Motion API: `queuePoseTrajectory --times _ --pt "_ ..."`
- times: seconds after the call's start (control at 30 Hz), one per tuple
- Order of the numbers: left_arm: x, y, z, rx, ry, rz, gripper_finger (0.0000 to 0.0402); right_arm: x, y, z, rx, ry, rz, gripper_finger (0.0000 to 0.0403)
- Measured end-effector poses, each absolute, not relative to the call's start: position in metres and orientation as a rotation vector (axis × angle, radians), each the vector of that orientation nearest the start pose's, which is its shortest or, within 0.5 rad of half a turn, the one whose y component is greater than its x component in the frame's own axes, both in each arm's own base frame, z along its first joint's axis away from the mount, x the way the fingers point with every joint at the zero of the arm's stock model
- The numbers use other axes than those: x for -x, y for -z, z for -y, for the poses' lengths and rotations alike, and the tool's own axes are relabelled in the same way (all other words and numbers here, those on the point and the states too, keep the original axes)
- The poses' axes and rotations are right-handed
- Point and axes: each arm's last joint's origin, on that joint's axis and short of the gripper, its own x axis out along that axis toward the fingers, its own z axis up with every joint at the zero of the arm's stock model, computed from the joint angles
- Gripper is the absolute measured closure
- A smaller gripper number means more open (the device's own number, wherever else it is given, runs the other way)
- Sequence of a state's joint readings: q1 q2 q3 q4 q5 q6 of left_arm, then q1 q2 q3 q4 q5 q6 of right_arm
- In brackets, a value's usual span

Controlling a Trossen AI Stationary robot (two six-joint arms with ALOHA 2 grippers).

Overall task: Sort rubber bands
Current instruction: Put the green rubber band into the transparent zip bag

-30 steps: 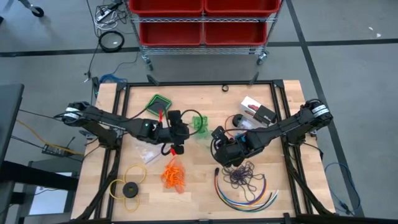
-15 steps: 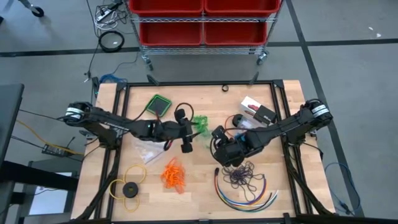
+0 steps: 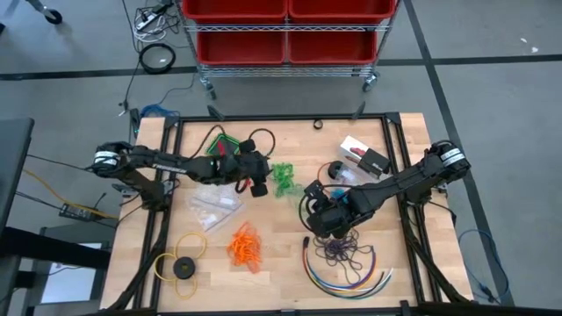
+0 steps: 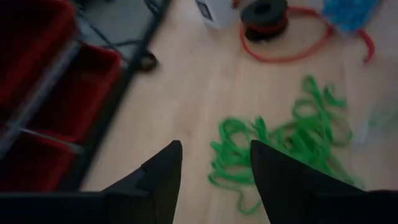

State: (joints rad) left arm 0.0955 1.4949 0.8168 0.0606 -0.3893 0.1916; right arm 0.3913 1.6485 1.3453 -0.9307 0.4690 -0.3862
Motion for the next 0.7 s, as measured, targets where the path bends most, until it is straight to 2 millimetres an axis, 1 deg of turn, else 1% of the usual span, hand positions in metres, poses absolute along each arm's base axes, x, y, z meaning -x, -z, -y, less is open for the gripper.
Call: queuePoseTrajectory --times 0.13,0.2,0.3,0.37,0.5,0.6,0.7 --pt "-0.291 -0.179 -0.066 -0.129 -0.322 -0.689 0.0204 -0.303 -0.262 -0.113 0.839 -0.141 -1.137 0.0403" --pt "-0.285 -0.164 -0.079 -0.032 -0.249 -0.709 0.0204 -0.303 -0.262 -0.113 0.836 -0.139 -1.137 0.0403" --pt "-0.285 -0.149 -0.093 0.074 -0.155 -0.689 0.0204 -0.304 -0.263 -0.113 0.832 -0.137 -1.130 0.0403" --pt "-0.286 -0.137 -0.097 0.075 -0.149 -0.726 0.0204 -0.304 -0.263 -0.113 0.825 -0.132 -1.123 0.0403" --pt "-0.289 -0.111 -0.097 0.045 -0.111 -0.802 0.0204 -0.305 -0.263 -0.112 0.785 -0.114 -1.125 0.0403" --pt "-0.295 -0.101 -0.098 0.026 -0.136 -0.826 0.0214 -0.305 -0.263 -0.111 0.772 -0.118 -1.128 0.0403" --pt "-0.298 -0.098 -0.099 0.016 -0.144 -0.802 0.0248 -0.305 -0.262 -0.110 0.770 -0.116 -1.130 0.0403"
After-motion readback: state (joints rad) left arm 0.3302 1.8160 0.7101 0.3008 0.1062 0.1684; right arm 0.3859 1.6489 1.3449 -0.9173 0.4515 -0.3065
